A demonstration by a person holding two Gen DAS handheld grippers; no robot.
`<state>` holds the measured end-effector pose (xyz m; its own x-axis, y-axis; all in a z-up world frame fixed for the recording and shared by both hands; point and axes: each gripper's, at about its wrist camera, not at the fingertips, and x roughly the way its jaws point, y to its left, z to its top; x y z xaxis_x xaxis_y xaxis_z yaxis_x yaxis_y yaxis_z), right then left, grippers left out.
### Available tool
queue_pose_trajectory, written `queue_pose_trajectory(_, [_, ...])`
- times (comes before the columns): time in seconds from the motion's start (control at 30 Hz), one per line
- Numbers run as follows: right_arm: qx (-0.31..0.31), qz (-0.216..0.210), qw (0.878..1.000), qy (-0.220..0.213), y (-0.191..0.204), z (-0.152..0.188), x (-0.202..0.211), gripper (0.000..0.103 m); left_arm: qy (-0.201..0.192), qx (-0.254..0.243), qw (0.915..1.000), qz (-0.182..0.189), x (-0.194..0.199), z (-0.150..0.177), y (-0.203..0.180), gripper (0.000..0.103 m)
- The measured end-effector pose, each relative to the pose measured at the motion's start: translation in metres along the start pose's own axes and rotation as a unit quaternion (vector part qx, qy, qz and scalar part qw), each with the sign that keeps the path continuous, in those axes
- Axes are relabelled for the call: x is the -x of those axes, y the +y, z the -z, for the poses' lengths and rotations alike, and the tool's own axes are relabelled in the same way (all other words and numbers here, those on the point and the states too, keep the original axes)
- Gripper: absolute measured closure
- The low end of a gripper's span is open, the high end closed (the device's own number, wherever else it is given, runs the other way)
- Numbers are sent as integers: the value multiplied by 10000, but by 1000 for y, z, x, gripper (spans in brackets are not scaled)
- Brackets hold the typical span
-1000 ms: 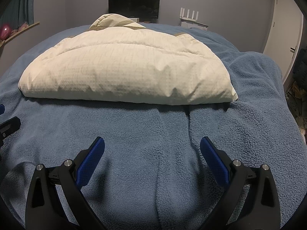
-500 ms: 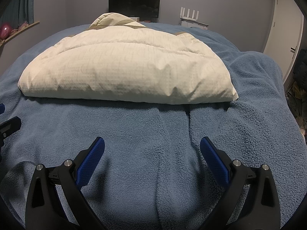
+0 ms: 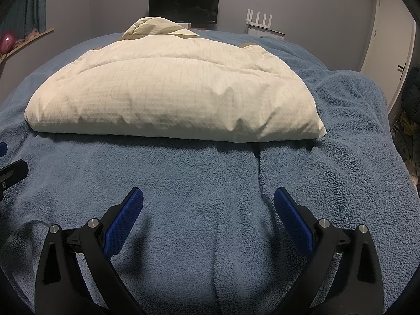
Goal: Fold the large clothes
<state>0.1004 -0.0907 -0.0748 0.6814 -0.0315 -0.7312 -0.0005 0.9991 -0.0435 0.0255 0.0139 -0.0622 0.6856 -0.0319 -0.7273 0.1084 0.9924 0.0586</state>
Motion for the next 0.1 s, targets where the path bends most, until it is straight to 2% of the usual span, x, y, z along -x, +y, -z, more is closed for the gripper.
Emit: queue_pose_trajectory(0.1, [6,-1,10000,1,-1,1,0,8,-3,-31,10000,-3,0,0,-1,7])
